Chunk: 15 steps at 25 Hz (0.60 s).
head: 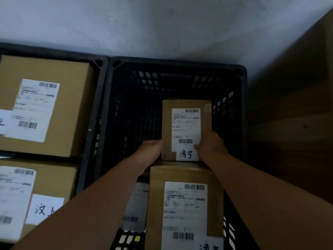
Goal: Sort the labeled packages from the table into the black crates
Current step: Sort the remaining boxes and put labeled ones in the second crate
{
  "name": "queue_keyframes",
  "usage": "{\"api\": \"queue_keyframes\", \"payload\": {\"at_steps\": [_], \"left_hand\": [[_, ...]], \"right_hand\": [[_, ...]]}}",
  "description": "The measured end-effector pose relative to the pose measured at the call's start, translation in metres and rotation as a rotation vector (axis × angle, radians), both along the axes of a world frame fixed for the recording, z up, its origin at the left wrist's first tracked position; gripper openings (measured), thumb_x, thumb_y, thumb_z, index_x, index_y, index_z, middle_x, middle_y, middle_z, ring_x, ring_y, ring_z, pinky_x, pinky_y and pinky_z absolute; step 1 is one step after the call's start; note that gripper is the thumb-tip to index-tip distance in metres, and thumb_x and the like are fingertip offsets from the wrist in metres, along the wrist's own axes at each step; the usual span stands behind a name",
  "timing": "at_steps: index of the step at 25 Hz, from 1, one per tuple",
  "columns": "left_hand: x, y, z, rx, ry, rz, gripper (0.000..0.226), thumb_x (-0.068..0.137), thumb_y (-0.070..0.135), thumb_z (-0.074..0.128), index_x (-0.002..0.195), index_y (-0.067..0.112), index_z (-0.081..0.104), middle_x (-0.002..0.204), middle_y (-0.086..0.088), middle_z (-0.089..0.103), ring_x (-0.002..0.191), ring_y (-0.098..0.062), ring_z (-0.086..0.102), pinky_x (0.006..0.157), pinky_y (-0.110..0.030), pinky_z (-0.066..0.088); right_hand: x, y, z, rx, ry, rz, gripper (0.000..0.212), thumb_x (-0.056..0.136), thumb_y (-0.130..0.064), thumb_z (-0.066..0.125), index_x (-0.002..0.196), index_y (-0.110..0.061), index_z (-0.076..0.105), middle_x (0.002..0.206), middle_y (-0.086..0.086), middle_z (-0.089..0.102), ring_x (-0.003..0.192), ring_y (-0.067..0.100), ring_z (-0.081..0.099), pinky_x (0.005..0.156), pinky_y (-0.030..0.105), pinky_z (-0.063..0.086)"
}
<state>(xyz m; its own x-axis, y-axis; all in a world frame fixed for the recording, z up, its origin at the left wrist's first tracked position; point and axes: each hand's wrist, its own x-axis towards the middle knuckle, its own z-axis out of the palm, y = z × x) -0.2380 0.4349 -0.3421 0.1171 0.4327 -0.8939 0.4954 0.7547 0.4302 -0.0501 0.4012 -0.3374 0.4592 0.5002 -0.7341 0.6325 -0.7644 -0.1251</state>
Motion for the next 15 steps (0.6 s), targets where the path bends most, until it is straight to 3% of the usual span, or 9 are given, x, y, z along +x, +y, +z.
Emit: {"api": "queue_keyframes", "payload": {"at_steps": [2, 4, 6, 10, 15], "left_hand": [[-0.003, 0.000, 0.019, 0.099, 0.002, 0.032, 0.034, 0.103, 0.050, 0.054, 0.130, 0.032, 0.063, 0.112, 0.018, 0.062, 0.090, 0.004, 0.055, 0.089, -0.017, 0.040], [-0.008, -0.002, 0.047, 0.230, 0.011, 0.077, 0.043, 0.103, 0.046, 0.054, 0.141, 0.026, 0.059, 0.135, 0.011, 0.062, 0.113, -0.004, 0.059, 0.103, -0.023, 0.040], [-0.017, -0.015, 0.093, 0.357, 0.048, 0.010, 0.045, 0.102, 0.048, 0.055, 0.144, 0.029, 0.057, 0.145, 0.009, 0.058, 0.128, -0.006, 0.052, 0.107, -0.024, 0.038], [-0.031, -0.070, 0.195, 0.682, 0.274, -0.379, 0.051, 0.101, 0.052, 0.054, 0.148, 0.032, 0.050, 0.150, 0.013, 0.050, 0.134, -0.005, 0.046, 0.109, -0.027, 0.038], [-0.017, -0.139, 0.318, 0.818, 0.301, -0.398, 0.052, 0.100, 0.054, 0.052, 0.149, 0.036, 0.047, 0.150, 0.015, 0.049, 0.137, -0.009, 0.046, 0.108, -0.030, 0.041]], "right_hand": [[0.000, 0.004, 0.019, 0.022, -0.050, 0.157, 0.027, 0.096, -0.007, 0.066, 0.122, 0.000, 0.061, 0.122, 0.018, 0.065, 0.107, 0.029, 0.067, 0.082, 0.034, 0.058], [-0.001, 0.006, 0.046, 0.100, -0.058, 0.220, 0.021, 0.094, -0.009, 0.067, 0.114, -0.004, 0.063, 0.113, 0.016, 0.067, 0.100, 0.028, 0.069, 0.078, 0.035, 0.061], [-0.004, -0.002, 0.090, 0.223, -0.068, 0.223, 0.024, 0.095, -0.021, 0.067, 0.114, -0.008, 0.060, 0.112, 0.013, 0.065, 0.098, 0.026, 0.066, 0.077, 0.038, 0.061], [-0.007, -0.055, 0.184, 0.466, -0.165, 0.422, 0.042, 0.096, -0.038, 0.057, 0.130, -0.016, 0.047, 0.127, 0.005, 0.053, 0.114, 0.022, 0.053, 0.094, 0.039, 0.051], [0.001, -0.127, 0.303, 0.633, -0.124, 0.413, 0.047, 0.093, -0.041, 0.058, 0.134, -0.020, 0.046, 0.132, 0.000, 0.051, 0.119, 0.020, 0.051, 0.096, 0.035, 0.047]]}}
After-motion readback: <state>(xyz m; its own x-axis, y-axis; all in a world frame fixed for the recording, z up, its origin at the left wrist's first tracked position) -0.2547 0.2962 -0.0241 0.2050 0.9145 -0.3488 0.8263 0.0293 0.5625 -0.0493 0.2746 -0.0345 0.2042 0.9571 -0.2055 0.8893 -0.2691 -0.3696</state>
